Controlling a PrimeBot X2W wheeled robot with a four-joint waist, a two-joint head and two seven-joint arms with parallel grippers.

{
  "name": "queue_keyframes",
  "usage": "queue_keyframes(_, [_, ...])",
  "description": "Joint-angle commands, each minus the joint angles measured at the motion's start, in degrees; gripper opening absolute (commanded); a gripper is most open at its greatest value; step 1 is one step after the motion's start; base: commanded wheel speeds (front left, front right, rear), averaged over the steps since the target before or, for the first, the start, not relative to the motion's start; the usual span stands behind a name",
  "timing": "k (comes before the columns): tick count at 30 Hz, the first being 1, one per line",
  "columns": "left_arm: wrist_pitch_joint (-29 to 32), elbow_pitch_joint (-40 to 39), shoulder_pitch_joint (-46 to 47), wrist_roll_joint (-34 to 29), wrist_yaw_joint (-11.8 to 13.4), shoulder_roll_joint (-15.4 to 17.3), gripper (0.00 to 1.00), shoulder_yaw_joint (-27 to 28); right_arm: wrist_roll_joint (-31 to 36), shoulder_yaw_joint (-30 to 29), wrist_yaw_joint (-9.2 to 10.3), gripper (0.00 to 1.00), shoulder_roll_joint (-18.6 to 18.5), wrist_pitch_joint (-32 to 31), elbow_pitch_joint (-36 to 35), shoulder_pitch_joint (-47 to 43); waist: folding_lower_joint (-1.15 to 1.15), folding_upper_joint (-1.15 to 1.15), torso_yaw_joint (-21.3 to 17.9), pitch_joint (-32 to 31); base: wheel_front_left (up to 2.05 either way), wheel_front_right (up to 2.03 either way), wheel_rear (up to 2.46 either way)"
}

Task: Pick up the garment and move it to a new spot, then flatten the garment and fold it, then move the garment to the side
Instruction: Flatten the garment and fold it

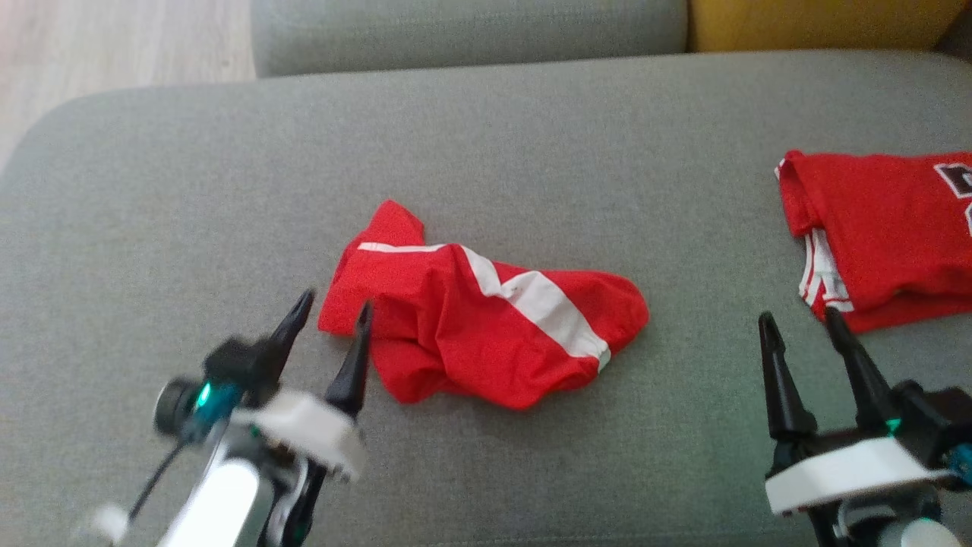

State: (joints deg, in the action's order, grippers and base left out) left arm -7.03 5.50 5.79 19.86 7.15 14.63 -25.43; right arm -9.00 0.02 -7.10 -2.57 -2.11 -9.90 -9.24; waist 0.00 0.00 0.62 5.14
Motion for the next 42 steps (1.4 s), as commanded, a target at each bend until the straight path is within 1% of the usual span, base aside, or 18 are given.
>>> queue_keyframes(1, [1.07,-0.79,5.37,0.39,-1.02,0.16,1.0,1.38,-0.02,1.72,-0.39,1.0,-0.31,0.19,-2.2,3.51,0.0,0.0,-0.34,1.62,0.0,0.0,0.0])
queue_keyframes(3, [3.31,1.27,8.29,1.3,-2.64,-0.43,1.0,0.59,-0.01,2.26,-0.39,1.0,-0.31,0.21,-1.98,4.26,0.0,0.0,-0.95,2.56,0.0,0.0,0.0])
queue_keyframes(6, [6.64,5.07,11.11,2.17,-4.59,-0.41,1.0,-0.45,-0.09,2.81,-0.39,1.0,-0.31,0.34,-1.37,5.16,0.0,0.0,-2.24,3.5,0.0,0.0,0.0])
queue_keyframes(9, [10.19,8.33,12.72,3.18,-5.6,-0.3,1.0,-1.02,-0.41,2.46,-0.39,1.0,-0.31,0.57,-0.9,5.53,0.0,0.0,-3.16,4.24,0.0,0.0,0.0])
queue_keyframes(11, [12.38,10.04,13.59,3.67,-5.83,-0.06,1.0,-1.14,-0.74,2.28,-0.39,1.0,-0.31,0.81,-0.58,5.67,0.0,0.0,-3.56,4.68,0.0,0.0,0.0])
queue_keyframes(12, [13.27,10.64,13.97,3.9,-5.96,0.08,0.69,-1.18,-0.9,2.24,-0.39,1.0,-0.31,0.95,-0.44,5.74,0.0,0.0,-3.7,4.88,0.0,0.0,0.0])
queue_keyframes(13, [13.73,11.03,14.34,3.9,-5.97,0.27,0.31,-1.19,-0.99,2.23,-0.39,1.0,-0.31,1.09,-0.3,5.82,0.0,0.0,-3.82,4.98,0.0,0.0,0.0])
queue_keyframes(14, [13.74,11.15,14.66,3.85,-5.97,0.43,0.0,-1.15,-1.09,2.21,-0.39,1.0,-0.31,1.21,-0.18,5.89,0.0,0.0,-3.92,5.08,0.0,0.0,0.0])
queue_keyframes(20, [10.95,8.72,15.25,1.48,-4.5,1.35,0.0,-1.32,-1.64,1.83,-0.39,1.0,-0.31,1.63,0.42,6.17,0.0,0.0,-3.88,5.12,0.0,0.0,0.0])
queue_keyframes(23, [9.33,5.5,13.67,-0.17,-2.84,2.12,0.0,-1.56,-1.9,1.61,-0.39,1.0,-0.31,1.73,0.65,6.11,0.0,0.0,-3.57,4.78,0.0,0.0,0.0])
queue_keyframes(29, [8.01,-2.69,4.76,-3.61,1.23,5.06,0.0,-3.01,-2.33,0.68,-0.39,1.0,-0.31,1.62,0.4,5.5,0.0,0.0,-2.43,4.49,0.0,0.0,0.0])
queue_keyframes(32, [7.67,-5.01,-0.31,-4.07,2.56,5.51,0.0,-4.26,-2.45,0.08,-0.39,1.0,-0.31,1.38,0.1,5.2,0.0,0.0,-1.78,4.58,0.0,0.0,0.0])
queue_keyframes(36, [7.27,-3.53,-4.03,-4.23,3.28,4.81,0.0,-6.17,-2.54,-0.03,-0.39,1.0,-0.31,0.81,-0.01,5.35,0.0,0.0,-1.22,4.78,0.0,0.0,0.0])
queue_keyframes(42, [5.11,2.56,-3.86,-1.9,2.78,1.61,0.0,-6.57,-2.61,0.27,-0.39,1.0,-0.31,0.09,-0.25,5.66,0.0,0.0,-1.25,5.04,0.0,0.0,0.0])
